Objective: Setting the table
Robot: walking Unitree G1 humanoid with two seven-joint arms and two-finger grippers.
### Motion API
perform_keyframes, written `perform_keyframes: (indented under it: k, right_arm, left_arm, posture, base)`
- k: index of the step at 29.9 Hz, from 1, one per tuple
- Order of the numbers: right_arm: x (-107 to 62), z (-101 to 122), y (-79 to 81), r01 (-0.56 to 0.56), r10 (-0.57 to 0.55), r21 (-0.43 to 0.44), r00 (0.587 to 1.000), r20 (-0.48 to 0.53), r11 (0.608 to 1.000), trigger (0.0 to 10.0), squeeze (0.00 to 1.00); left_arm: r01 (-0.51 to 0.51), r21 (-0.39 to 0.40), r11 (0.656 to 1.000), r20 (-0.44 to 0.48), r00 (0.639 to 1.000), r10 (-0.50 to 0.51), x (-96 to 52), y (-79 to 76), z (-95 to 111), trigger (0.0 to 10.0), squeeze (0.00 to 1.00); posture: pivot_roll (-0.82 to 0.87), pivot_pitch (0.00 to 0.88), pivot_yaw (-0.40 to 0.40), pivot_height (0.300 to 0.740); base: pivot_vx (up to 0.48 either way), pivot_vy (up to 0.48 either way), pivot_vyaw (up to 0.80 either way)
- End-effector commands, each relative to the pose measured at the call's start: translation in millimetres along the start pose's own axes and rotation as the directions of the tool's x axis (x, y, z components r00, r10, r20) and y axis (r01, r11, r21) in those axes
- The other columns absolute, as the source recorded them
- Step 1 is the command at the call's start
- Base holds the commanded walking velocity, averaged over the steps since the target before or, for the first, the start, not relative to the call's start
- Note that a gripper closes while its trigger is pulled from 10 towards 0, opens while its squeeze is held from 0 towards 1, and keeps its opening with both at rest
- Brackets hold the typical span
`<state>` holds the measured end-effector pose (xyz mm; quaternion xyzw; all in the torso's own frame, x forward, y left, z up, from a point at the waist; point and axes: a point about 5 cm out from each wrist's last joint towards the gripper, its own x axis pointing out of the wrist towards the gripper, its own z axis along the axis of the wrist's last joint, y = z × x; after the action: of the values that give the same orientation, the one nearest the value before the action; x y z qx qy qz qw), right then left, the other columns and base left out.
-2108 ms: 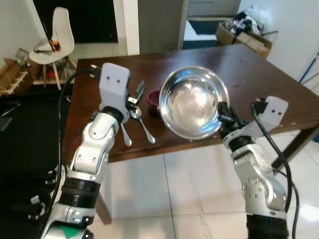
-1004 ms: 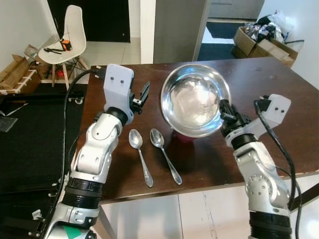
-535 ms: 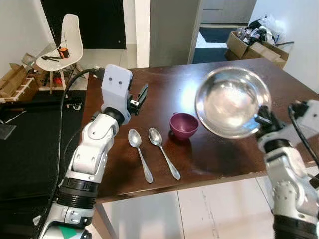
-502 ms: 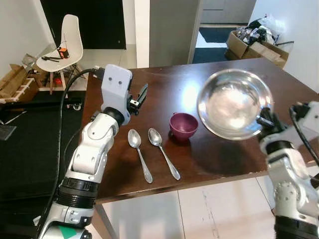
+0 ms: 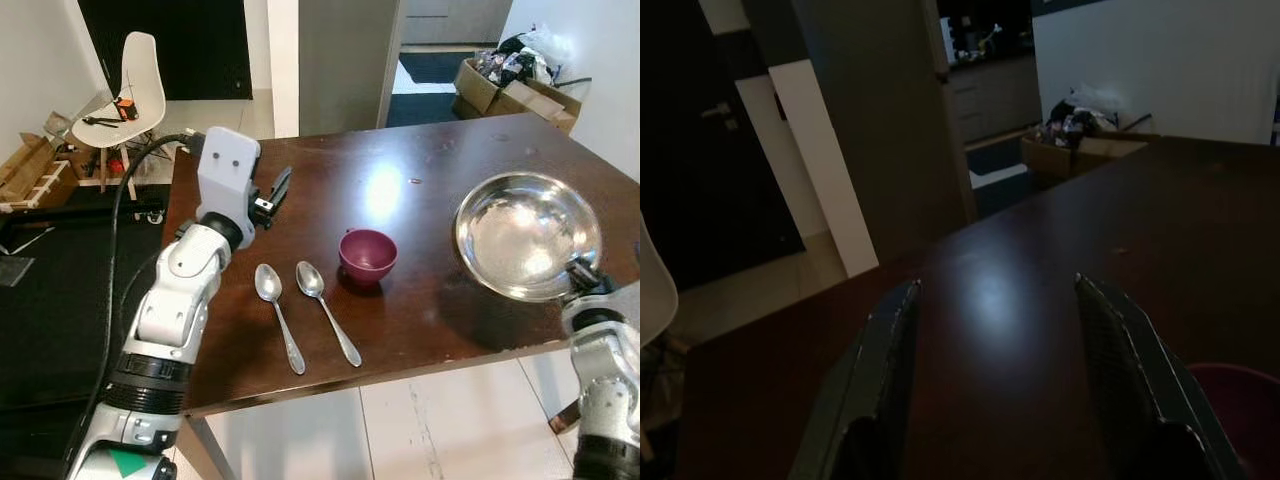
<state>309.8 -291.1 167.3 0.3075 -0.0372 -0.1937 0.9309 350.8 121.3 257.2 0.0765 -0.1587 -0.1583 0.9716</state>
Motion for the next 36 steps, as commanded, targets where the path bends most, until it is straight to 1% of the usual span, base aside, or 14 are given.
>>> perform_keyframes:
  k: [1,8,14,15,16,17,18,25,28,29,30,31,35,36]
  right_arm:
    - [2.3,-8.4,1.2,0.004,-0.001,0.057,0.999,-0.053,0.998,10.0,0.0]
    - [4.9,-22.7,-0.7,0.002,0.009,0.081,0.991,-0.132,0.997,10.0,0.0]
    - [7.3,-30.0,-4.0,0.052,-0.047,0.028,0.985,-0.164,0.998,10.0,0.03]
    - [7.4,-30.8,-3.7,0.051,-0.045,0.03,0.985,-0.168,0.998,10.0,0.38]
    - [7.4,-31.6,-3.7,0.053,-0.048,0.027,0.984,-0.172,0.998,10.0,0.58]
    - [7.4,-31.6,-3.7,0.053,-0.048,0.027,0.984,-0.172,0.998,10.0,0.58]
    - [7.6,-32.2,-3.7,0.053,-0.047,0.027,0.984,-0.173,0.998,10.0,1.0]
    - [8.9,-27.1,0.0,0.019,-0.011,0.053,0.99,-0.142,0.998,10.0,1.0]
    - [7.4,-12.6,12.1,-0.06,0.064,0.068,0.996,-0.066,0.996,10.0,1.0]
    - [5.7,-7.4,17.1,-0.091,0.094,0.06,0.995,-0.038,0.994,10.0,0.82]
    - [5.7,-7.4,17.1,-0.091,0.094,0.06,0.995,-0.038,0.994,10.0,0.82]
    - [1.0,2.7,26.9,-0.146,0.145,0.034,0.989,0.017,0.989,10.0,0.0]
    - [-5.4,12.2,37.6,-0.2,0.199,0.007,0.978,0.068,0.98,10.0,0.0]
    - [-11.0,17.7,46.6,-0.243,0.245,-0.034,0.965,0.093,0.97,10.0,0.0]
  left_arm:
    - [0.0,0.005,1.0,-0.025,1.0,0.0,-1.3,2.3,-3.7,10.0,0.0]
    - [-0.007,0.013,1.0,-0.03,1.0,0.008,-2.7,6.5,-3.5,10.0,0.0]
    - [-0.01,0.017,1.0,-0.035,0.999,0.011,-3.9,9.2,-3.4,10.0,0.0]
    - [-0.009,0.017,1.0,-0.035,0.999,0.01,-3.7,8.7,-3.3,10.0,0.0]
    - [-0.008,0.017,1.0,-0.035,0.999,0.009,-3.5,8.3,-3.2,10.0,0.0]
    - [-0.008,0.017,1.0,-0.035,0.999,0.009,-3.5,8.3,-3.2,10.0,0.0]
    - [-0.008,0.016,1.0,-0.034,0.999,0.008,-3.1,7.9,-2.9,10.0,0.0]
    - [-0.008,0.014,1.0,-0.033,0.999,0.008,-2.3,7.6,-2.4,10.0,0.0]
    - [-0.009,0.012,1.0,-0.033,0.999,0.009,-2.2,7.5,-2.5,10.0,0.0]
    - [-0.009,0.011,1.0,-0.033,0.999,0.009,-2.2,7.3,-2.6,10.0,0.0]
    - [-0.009,0.011,1.0,-0.033,0.999,0.009,-2.2,7.3,-2.6,10.0,0.0]
    - [-0.009,0.008,1.0,-0.032,0.999,0.009,-2.3,6.6,-2.8,10.0,0.0]
    - [-0.009,0.006,1.0,-0.032,0.999,0.009,-2.6,5.9,-3.1,10.0,0.0]
    - [-0.008,0.004,1.0,-0.032,0.999,0.008,-2.7,5.5,-3.5,10.0,0.0]
  posture:
    - [-0.07,0.0,0.105,0.74]
    - [-0.06,0.0,0.108,0.74]
    - [-0.05,0.0,0.111,0.74]
    - [-0.05,0.0,0.111,0.74]
    - [-0.05,0.0,0.112,0.74]
    - [-0.05,0.0,0.112,0.74]
    - [-0.05,0.0,0.112,0.74]
    - [-0.05,0.0,0.114,0.74]
    - [-0.06,0.0,0.111,0.74]
    - [-0.06,0.0,0.109,0.74]
    - [-0.06,0.0,0.109,0.74]
    - [-0.06,0.0,0.107,0.74]
    - [-0.07,0.0,0.107,0.74]
    - [-0.07,0.0,0.106,0.74]
  base:
    - [0.0,0.0,0.0]
    - [0.0,0.0,0.0]
    - [0.0,0.0,0.0]
    - [0.0,0.0,0.0]
    - [0.0,0.0,0.0]
    - [0.0,0.0,0.0]
    - [0.0,0.0,0.0]
    - [0.0,0.0,0.0]
    - [0.0,0.0,0.0]
    - [0.0,0.0,0.0]
    - [0.0,0.0,0.0]
    - [0.0,0.0,0.0]
    - [0.0,0.0,0.0]
    - [0.0,0.0,0.0]
